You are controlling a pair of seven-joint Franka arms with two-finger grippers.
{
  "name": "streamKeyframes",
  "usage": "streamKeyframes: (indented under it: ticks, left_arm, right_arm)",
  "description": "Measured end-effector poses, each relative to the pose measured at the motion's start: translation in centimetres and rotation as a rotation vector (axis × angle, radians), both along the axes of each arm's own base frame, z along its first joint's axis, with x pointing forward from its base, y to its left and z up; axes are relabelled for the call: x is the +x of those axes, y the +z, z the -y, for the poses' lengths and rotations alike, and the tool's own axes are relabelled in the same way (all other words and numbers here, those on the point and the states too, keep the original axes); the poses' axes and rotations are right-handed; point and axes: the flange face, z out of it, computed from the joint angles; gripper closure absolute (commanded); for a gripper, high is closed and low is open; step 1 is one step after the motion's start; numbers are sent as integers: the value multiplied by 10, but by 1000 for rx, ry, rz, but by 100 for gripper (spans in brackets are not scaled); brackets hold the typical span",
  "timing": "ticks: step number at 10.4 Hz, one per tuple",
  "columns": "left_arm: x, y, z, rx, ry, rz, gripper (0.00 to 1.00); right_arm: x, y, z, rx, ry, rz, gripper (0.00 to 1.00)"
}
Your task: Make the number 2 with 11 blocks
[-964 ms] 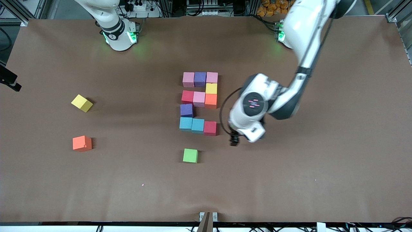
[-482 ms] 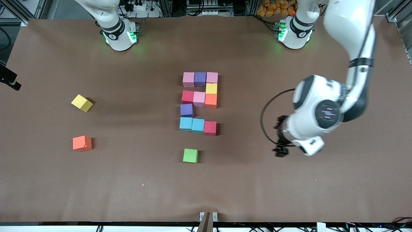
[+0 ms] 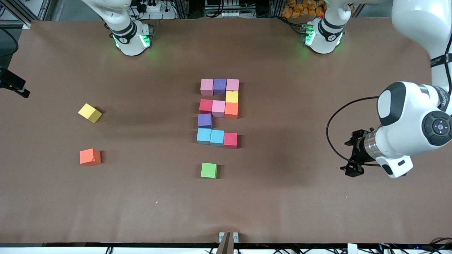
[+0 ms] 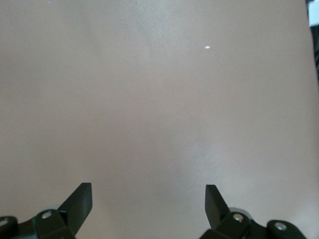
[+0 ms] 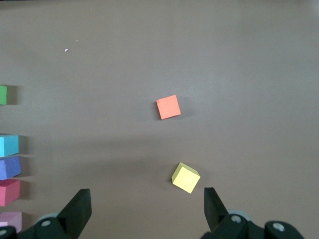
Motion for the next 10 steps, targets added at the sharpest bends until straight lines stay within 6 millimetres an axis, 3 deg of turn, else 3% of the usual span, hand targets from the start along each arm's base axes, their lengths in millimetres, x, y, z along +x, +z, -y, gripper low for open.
streamKeyframes:
  ticks: [2, 4, 7, 8, 10]
  left_arm:
    - [-17, -1, -2, 5, -116, -21, 0]
    - [-53, 9, -25, 11, -272, -44, 0]
    - [-126, 44, -47, 31, -477, -37, 0]
    - [-139, 58, -51, 34, -541, -13, 0]
    - [-142, 92, -54, 46, -683, 71, 0]
  right_arm:
    - [3, -3, -7, 0, 15, -6, 0]
    - [3, -4, -7, 0, 14, -8, 0]
    - [3, -5, -7, 0, 14, -10, 0]
    - [3, -5, -6, -1, 13, -10, 0]
    - [3, -5, -6, -1, 13, -10, 0]
